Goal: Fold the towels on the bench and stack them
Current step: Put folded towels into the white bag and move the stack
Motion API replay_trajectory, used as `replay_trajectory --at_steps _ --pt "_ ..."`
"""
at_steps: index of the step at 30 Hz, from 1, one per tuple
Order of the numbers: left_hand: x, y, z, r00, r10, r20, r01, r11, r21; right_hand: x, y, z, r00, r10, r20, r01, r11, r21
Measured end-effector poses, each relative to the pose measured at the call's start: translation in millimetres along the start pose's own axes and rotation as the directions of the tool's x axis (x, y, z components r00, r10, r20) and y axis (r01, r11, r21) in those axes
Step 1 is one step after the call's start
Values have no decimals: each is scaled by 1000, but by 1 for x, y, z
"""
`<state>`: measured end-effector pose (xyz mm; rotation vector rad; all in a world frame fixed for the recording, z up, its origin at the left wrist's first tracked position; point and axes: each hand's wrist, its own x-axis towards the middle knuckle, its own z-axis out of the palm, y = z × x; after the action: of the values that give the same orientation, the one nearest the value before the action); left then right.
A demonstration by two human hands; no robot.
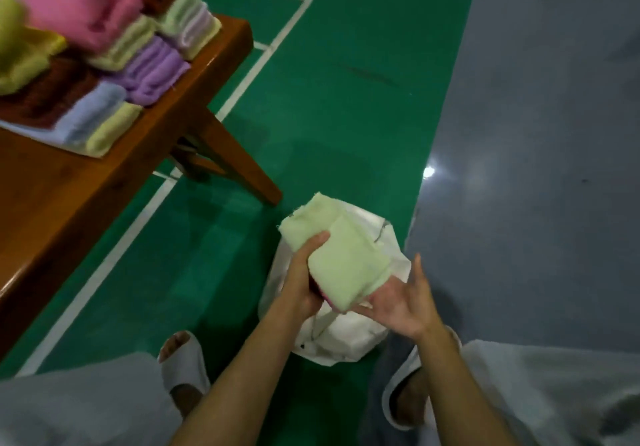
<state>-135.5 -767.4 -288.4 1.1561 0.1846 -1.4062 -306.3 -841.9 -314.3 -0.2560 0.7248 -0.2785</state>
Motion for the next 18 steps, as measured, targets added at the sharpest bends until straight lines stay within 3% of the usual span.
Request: replay_trajectory --at_steps 1,3,5,7,9,12,15,16,18 --pt "11 -10 -8 999 -42 15 41 998 54 8 -2 -16 997 66 -37 -64 996 57" --pt "30 -32 -20 993 -107 50 97 980 176 24 -5 -32 971 131 -202 -132 991 5" --pt "52 -52 -30 990 -126 58 101 942 321 43 -9 -27 936 75 -343 -149 969 -197" --pt "75 -65 -35 988 -140 61 106 915 388 57 -11 -23 925 23 -379 -145 944 -296" --pt "97 -68 -39 984 -176 27 148 895 421 68 -9 -35 894 -24 -447 -112 955 -274" --pt "122 -71 -40 973 -231 11 202 869 452 81 5 -67 867 46 -497 -105 990 -92" --pt "141 -88 -44 967 -252 -41 240 843 481 95 30 -92 630 -27 -776 -147 977 -154" --pt "147 -96 -49 963 -265 -51 256 834 488 93 35 -93 724 62 -687 -237 958 -164" --pt "150 -108 -57 959 -266 -101 279 806 522 101 41 -96 777 248 -579 -434 877 -206"
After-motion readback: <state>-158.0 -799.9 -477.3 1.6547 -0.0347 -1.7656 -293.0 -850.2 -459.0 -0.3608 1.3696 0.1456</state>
